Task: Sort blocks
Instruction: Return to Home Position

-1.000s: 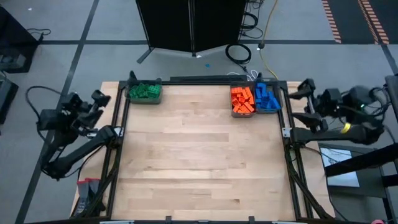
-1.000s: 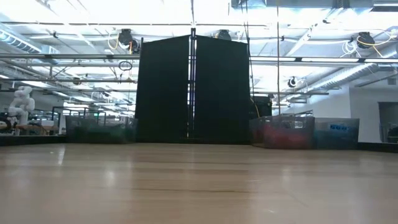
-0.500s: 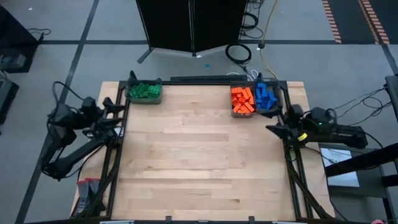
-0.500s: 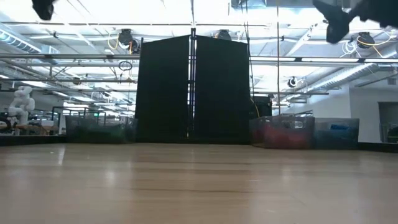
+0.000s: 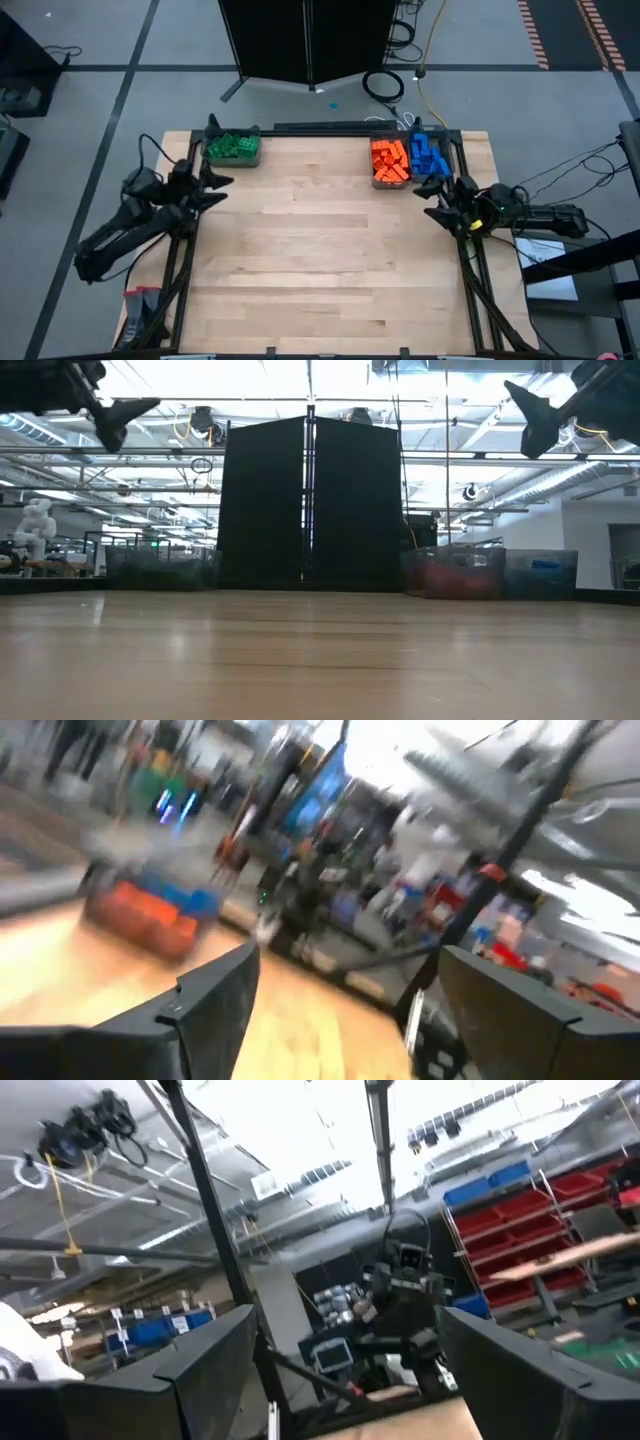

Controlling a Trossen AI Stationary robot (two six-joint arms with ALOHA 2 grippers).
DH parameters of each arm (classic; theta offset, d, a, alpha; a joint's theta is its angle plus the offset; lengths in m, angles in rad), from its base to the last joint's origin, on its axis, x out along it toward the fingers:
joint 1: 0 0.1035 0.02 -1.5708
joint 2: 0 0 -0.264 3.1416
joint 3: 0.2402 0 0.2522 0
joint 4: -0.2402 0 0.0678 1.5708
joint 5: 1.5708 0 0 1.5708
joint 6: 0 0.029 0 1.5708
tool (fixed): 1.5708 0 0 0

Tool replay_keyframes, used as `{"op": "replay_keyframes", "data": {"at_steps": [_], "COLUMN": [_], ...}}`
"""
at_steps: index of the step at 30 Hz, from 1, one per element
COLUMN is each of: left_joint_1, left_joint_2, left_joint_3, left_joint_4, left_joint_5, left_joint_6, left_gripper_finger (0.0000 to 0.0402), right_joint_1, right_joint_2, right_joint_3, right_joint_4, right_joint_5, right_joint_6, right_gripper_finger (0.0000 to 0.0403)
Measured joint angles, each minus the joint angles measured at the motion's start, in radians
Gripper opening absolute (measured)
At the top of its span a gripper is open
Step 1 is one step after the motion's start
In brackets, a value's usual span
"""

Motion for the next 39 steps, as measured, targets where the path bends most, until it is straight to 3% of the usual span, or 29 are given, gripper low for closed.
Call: {"op": "replay_keyframes", "data": {"at_steps": [3,5,8,11,15,25,30,35,39], "left_joint_1": [-0.074,-0.123,-0.187,-0.250,-0.318,-0.490,-0.543,-0.553,-0.553], "left_joint_2": [0.000,0.000,-0.001,0.002,0.003,0.005,0.006,0.007,0.007], "left_joint_3": [-0.104,-0.189,-0.284,-0.292,-0.293,-0.293,-0.293,-0.293,-0.293], "left_joint_4": [0.206,0.255,0.275,0.181,0.186,0.180,0.180,0.169,0.171], "left_joint_5": [-0.110,-0.206,-0.364,-0.536,-0.708,-0.707,-0.713,-0.595,-0.582], "left_joint_6": [0.015,0.047,0.071,0.130,0.221,0.240,0.214,0.191,0.191], "left_gripper_finger": [0.0309,0.0309,0.0309,0.0309,0.0309,0.0309,0.0309,0.0309,0.0309], "right_joint_1": [0.000,0.000,0.001,0.001,0.002,0.011,0.011,0.011,0.011], "right_joint_2": [-0.001,-0.001,0.000,0.000,0.000,0.001,0.000,0.000,0.000], "right_joint_3": [0.002,0.002,0.002,0.002,0.002,0.002,0.002,0.002,0.002], "right_joint_4": [0.005,-0.006,-0.036,-0.041,-0.107,-0.301,-0.387,-0.422,-0.426], "right_joint_5": [-0.001,-0.007,-0.016,-0.014,-0.076,-0.081,-0.033,-0.029,-0.029], "right_joint_6": [0.003,0.003,0.018,0.045,0.009,-0.310,-0.312,-0.301,-0.285], "right_gripper_finger": [0.0311,0.0311,0.0311,0.0311,0.0311,0.0311,0.0311,0.0311,0.0311]}}
